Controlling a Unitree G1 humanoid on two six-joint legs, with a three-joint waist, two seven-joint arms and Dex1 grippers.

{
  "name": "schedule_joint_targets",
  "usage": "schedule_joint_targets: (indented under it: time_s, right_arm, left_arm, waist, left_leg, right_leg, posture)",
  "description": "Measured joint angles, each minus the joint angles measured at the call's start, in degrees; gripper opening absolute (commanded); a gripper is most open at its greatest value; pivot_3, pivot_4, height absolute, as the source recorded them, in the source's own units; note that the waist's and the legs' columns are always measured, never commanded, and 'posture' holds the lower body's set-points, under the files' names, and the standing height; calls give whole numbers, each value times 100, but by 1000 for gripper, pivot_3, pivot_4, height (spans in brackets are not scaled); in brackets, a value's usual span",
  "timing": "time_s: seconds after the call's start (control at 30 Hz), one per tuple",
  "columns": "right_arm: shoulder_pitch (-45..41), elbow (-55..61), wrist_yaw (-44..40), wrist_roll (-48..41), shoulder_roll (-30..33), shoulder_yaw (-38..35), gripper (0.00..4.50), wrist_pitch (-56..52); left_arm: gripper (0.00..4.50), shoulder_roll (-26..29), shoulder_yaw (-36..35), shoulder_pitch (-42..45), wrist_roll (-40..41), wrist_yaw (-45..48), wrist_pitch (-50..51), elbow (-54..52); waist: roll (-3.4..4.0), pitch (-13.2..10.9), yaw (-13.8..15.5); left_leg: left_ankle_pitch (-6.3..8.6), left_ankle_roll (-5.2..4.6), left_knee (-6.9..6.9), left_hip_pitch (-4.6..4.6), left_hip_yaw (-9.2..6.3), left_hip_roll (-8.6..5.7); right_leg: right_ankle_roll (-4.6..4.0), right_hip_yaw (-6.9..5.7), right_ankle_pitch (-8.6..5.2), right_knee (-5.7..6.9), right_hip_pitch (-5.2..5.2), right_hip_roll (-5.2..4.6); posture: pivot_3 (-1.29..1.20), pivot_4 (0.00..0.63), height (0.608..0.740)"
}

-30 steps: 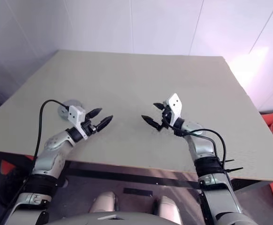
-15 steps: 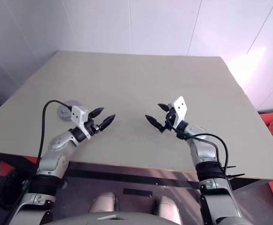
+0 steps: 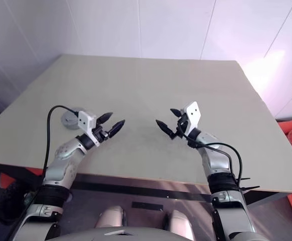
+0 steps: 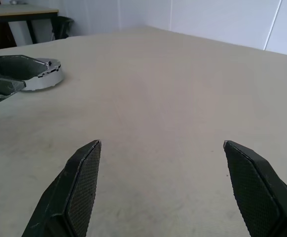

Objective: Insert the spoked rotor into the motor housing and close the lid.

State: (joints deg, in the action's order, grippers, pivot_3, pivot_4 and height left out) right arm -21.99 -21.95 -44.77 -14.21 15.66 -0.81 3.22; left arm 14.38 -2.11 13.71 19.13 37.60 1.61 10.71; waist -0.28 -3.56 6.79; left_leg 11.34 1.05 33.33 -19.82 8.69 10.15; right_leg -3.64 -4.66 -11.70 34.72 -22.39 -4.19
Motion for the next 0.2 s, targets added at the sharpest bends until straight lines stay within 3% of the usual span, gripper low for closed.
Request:
schedule_joint_targets:
  time_s: [0.2]
  right_arm:
    - [-20, -9, 17, 0, -30, -21, 4500, 2]
  left_arm:
    - [3869, -40, -2, -141, -11, -105, -2, -46]
  waist:
    - [0, 0, -5]
  left_leg:
    - [0, 0, -1, -1, 0, 0]
  right_leg:
    - [0, 0, 0, -1, -1, 0]
  posture:
    - [0, 0, 740]
